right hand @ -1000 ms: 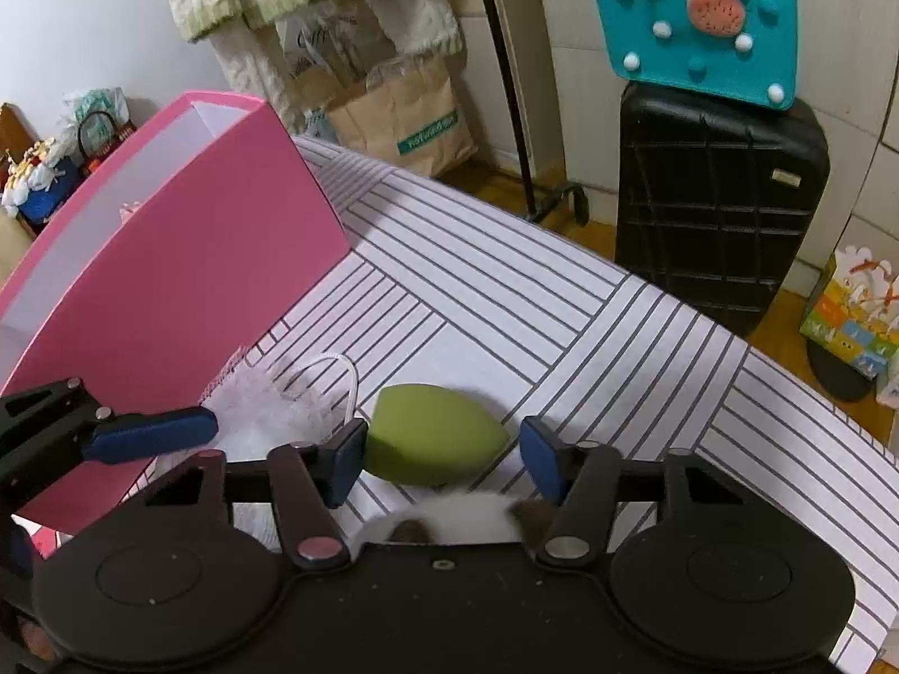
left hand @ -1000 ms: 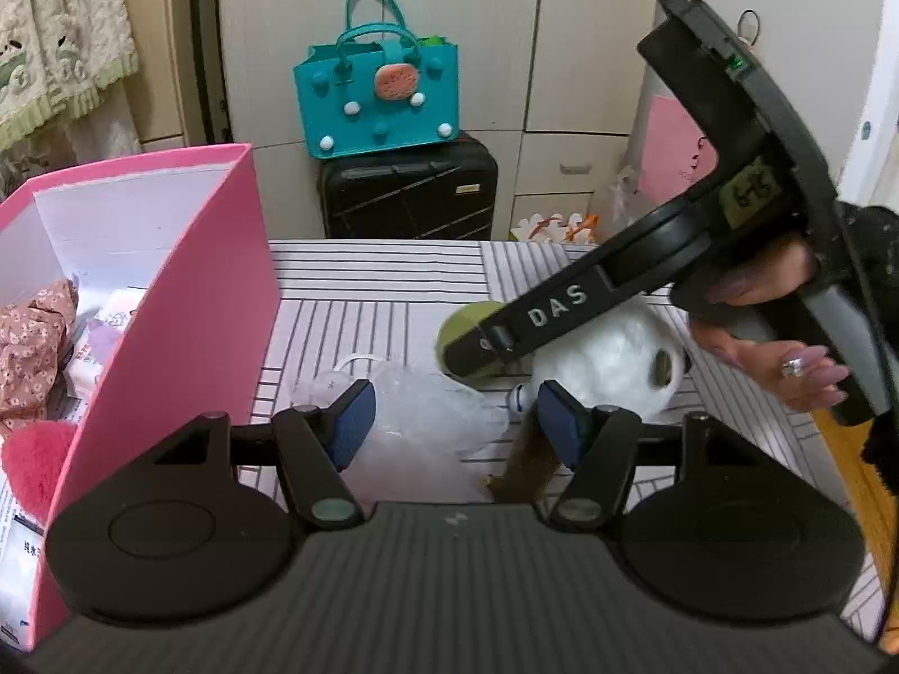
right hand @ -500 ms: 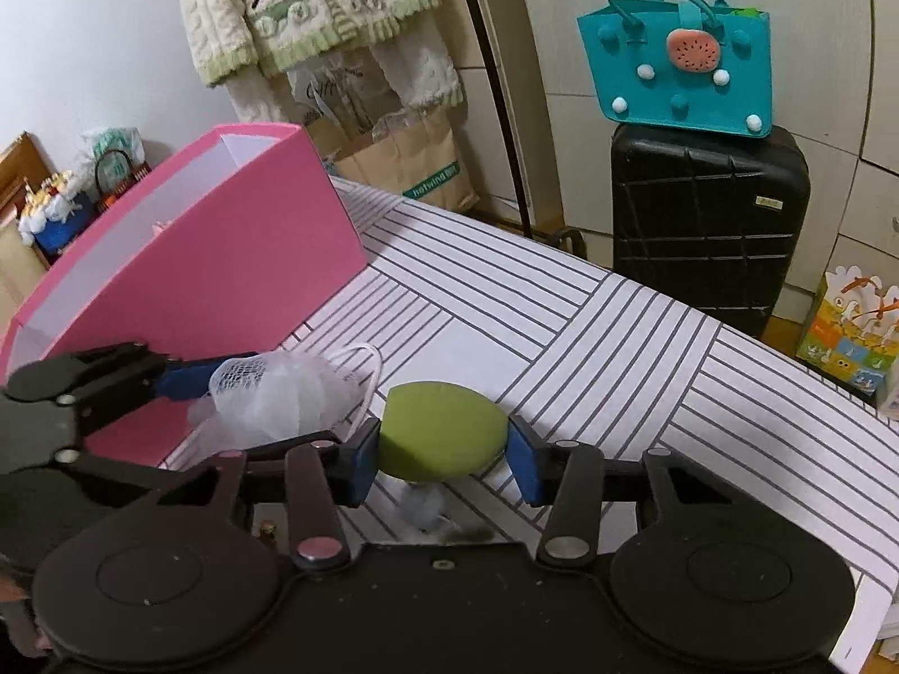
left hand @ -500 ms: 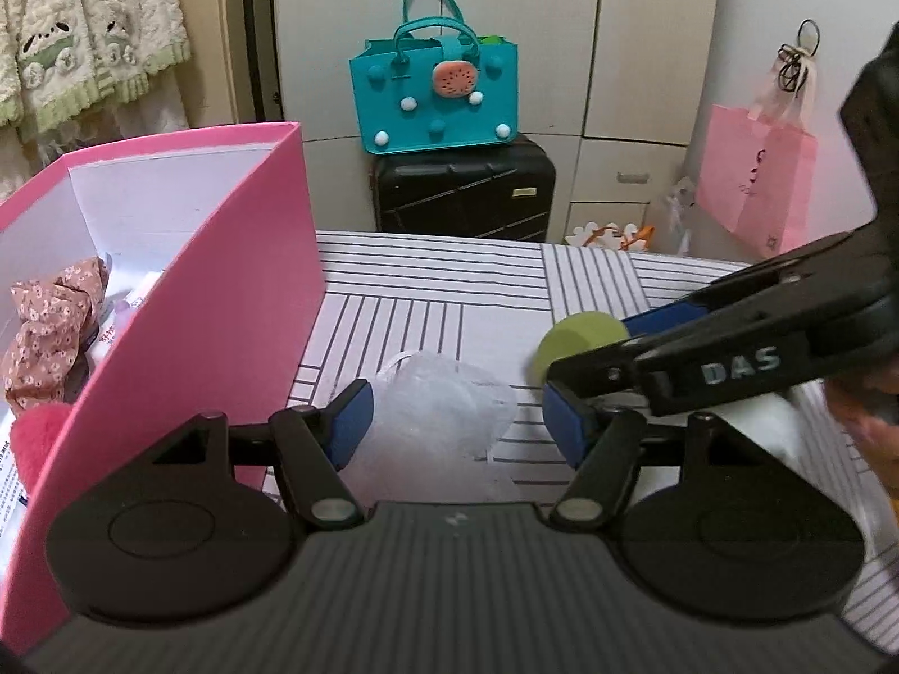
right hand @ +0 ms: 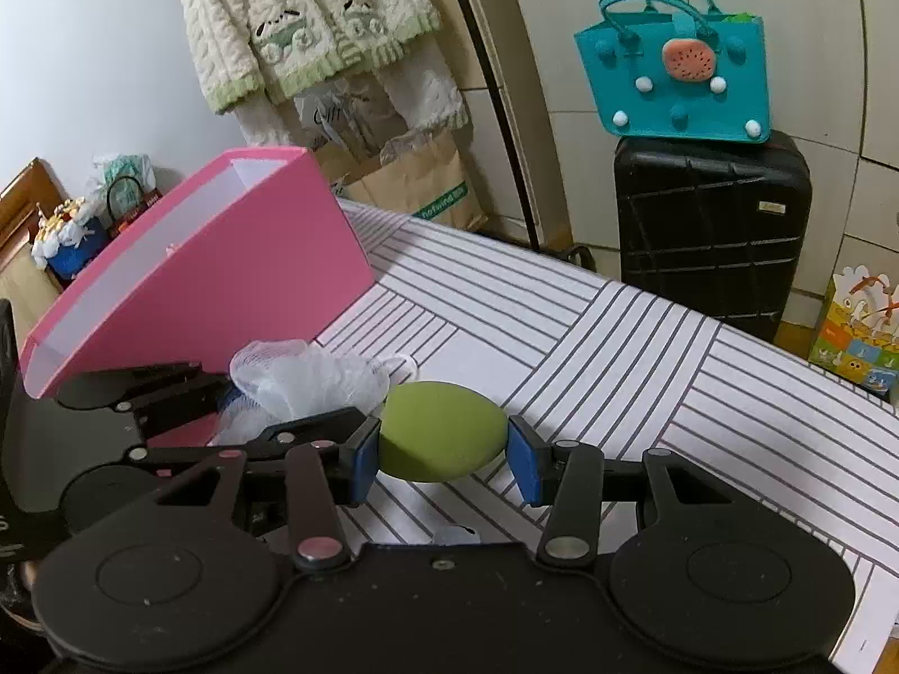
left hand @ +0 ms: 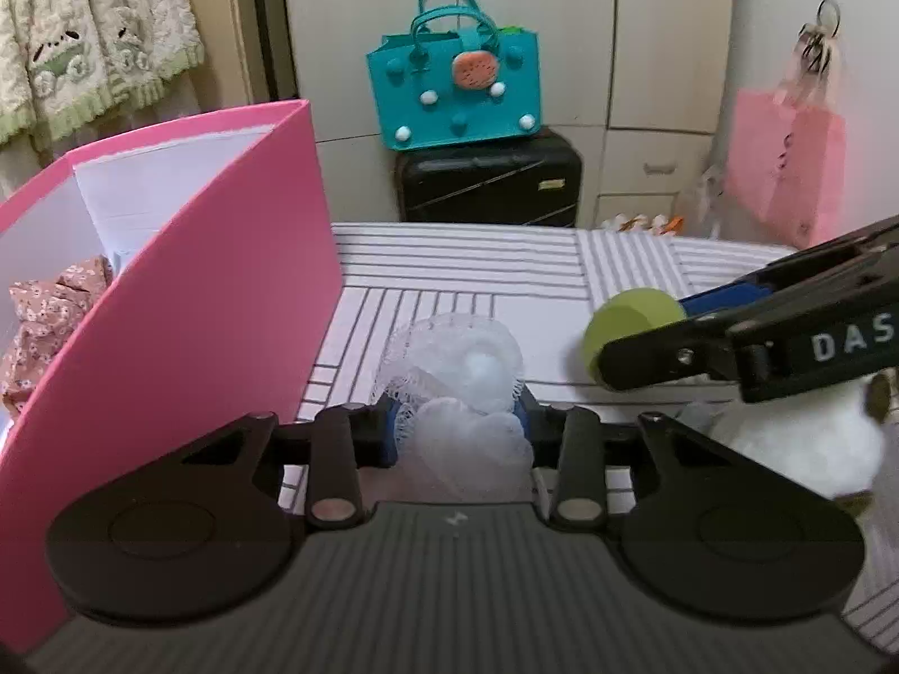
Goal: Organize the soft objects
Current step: 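Grasp the green sponge ball with the right gripper while the left grasps the mesh puff, then carry the sponge in the right gripper while the left carries the puff to the box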
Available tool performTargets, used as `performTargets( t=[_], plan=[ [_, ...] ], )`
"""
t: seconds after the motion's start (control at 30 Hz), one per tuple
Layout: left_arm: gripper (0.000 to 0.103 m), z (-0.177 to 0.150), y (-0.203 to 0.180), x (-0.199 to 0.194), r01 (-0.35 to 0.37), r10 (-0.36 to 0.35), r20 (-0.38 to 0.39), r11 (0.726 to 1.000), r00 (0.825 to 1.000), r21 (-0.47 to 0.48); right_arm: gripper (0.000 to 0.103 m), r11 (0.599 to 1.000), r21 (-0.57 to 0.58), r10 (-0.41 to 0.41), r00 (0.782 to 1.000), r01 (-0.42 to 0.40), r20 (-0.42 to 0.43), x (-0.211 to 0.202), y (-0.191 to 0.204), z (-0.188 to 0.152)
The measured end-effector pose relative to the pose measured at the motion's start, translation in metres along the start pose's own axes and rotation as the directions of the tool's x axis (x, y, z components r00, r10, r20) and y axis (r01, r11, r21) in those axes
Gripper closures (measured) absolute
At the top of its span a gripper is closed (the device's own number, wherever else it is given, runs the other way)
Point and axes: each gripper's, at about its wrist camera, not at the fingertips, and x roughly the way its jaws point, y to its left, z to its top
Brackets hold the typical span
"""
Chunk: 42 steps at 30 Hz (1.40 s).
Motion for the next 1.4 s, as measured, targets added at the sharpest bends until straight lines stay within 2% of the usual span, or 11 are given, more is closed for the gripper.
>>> performTargets(
  t=[0.33, 0.57, 0.73, 0.93, 1.17, 1.4],
  plan=[
    [0.071, 0.003, 0.006, -0.019, 0.144, -0.145, -0.005, 0.988, 0.989, -0.047, 0.050, 1.000, 0.001, -0.021, 0.998, 0.021, 0.055, -0.026, 0.020, 0.005],
    [0.072, 0.003, 0.008, -0.041, 0.181, -0.180, 0.027, 0.983, 0.983, -0.036, 0.050, 0.999, 0.028, -0.042, 0.998, 0.041, 0.040, -0.037, 0.036, 0.000],
    [0.072, 0.006, 0.012, -0.056, 0.225, -0.224, 0.032, 0.974, 0.974, -0.031, 0.050, 0.999, 0.011, -0.052, 0.996, 0.051, 0.069, -0.052, 0.053, -0.007],
    [0.072, 0.015, 0.022, -0.083, 0.296, -0.297, 0.021, 0.954, 0.955, 0.050, 0.050, 0.999, 0.011, -0.043, 0.995, 0.042, 0.094, -0.075, 0.073, -0.013],
    [0.072, 0.020, 0.036, -0.107, 0.350, -0.347, -0.048, 0.932, 0.937, 0.094, 0.050, 0.999, 0.044, 0.002, 0.998, -0.005, 0.068, -0.081, 0.086, -0.019],
    [0.072, 0.018, 0.050, -0.126, 0.362, -0.355, -0.075, 0.923, 0.932, 0.131, 0.050, 0.999, 0.037, -0.001, 0.999, -0.001, 0.032, -0.087, 0.107, -0.027]
  ],
)
